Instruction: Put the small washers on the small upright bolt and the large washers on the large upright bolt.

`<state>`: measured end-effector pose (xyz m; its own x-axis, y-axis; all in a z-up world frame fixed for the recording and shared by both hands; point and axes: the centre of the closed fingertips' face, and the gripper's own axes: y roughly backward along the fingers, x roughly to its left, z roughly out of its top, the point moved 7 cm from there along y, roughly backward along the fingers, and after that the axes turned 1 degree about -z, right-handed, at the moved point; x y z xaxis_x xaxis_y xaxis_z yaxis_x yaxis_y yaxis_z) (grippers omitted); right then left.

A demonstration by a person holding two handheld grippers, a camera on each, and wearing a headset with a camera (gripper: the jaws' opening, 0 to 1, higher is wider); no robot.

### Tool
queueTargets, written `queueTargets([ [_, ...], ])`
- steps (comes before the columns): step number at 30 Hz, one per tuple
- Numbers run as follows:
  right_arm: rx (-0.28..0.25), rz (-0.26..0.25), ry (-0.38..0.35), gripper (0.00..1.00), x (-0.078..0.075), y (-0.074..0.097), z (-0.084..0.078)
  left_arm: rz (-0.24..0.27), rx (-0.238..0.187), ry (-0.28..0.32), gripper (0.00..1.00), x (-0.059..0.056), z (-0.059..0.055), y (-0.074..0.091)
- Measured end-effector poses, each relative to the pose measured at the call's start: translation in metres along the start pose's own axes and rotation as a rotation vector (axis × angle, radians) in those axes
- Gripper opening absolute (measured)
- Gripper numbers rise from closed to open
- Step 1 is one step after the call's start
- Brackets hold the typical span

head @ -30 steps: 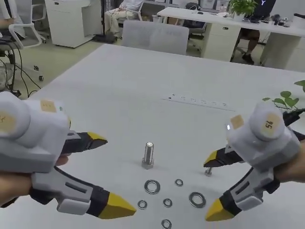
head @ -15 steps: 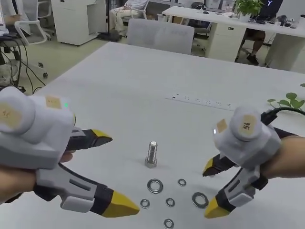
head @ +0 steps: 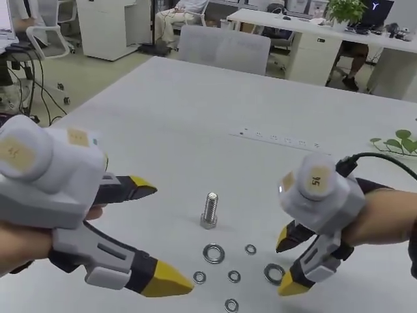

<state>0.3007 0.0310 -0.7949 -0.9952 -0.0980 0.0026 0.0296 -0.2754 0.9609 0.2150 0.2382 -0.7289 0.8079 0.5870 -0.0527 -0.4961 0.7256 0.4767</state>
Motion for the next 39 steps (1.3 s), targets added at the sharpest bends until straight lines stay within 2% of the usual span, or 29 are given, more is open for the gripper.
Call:
queueTargets([
  [12, 0.044, -0.003, 0.010, 0.36, -0.002, -0.005, -0.001, -0.012, 0.002, 0.000, 0.96, -0.002, 0.000, -0.004],
  [39, 0.096, 0.005, 0.021, 0.33, -0.007, -0.018, 0.001, -0.011, -0.007, 0.000, 0.96, -0.002, 0.000, -0.003],
])
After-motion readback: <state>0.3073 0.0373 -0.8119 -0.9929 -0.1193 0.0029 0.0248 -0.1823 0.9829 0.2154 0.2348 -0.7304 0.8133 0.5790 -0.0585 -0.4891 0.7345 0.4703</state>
